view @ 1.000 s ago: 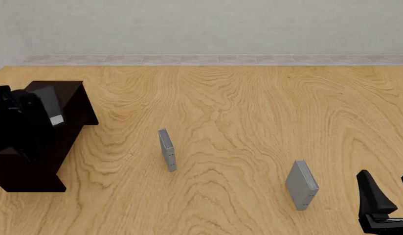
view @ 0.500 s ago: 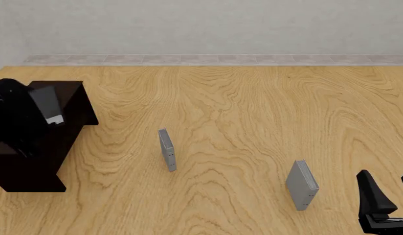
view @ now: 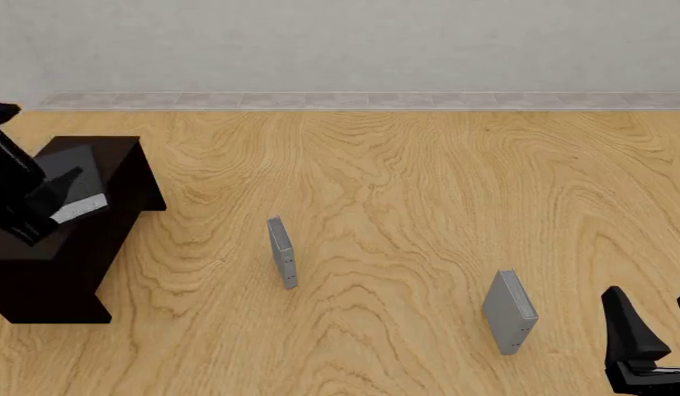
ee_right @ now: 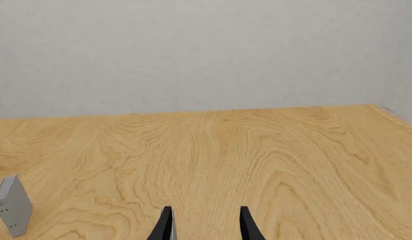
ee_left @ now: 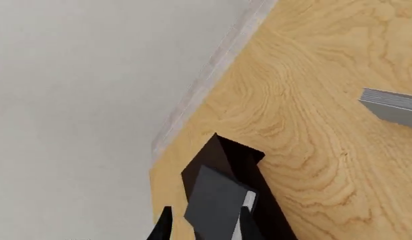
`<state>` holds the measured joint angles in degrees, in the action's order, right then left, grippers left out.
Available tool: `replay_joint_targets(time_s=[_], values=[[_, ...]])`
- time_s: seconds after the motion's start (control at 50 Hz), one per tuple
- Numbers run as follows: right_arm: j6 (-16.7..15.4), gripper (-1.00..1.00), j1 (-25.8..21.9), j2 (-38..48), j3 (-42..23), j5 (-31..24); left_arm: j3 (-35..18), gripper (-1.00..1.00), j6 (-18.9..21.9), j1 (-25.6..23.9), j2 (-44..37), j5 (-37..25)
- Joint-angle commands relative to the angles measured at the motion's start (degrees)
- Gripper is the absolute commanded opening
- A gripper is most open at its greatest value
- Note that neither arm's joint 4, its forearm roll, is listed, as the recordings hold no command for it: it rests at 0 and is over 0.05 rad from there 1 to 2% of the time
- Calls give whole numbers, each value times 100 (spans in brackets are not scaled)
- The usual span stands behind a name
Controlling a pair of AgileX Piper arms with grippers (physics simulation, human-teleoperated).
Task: Pick up the book in the middle and place it on the cabinet shelf.
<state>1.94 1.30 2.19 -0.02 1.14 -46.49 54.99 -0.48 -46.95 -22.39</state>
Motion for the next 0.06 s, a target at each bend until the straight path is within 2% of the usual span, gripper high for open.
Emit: replay_joint_targets(time_s=[0.02, 0.06], values=[[-3, 100, 6, -11, 0, -6, -452, 100, -1034, -106, 207, -189], [-11, 100, 5, 1, 0, 0, -464, 100, -1264, -72, 248, -191]])
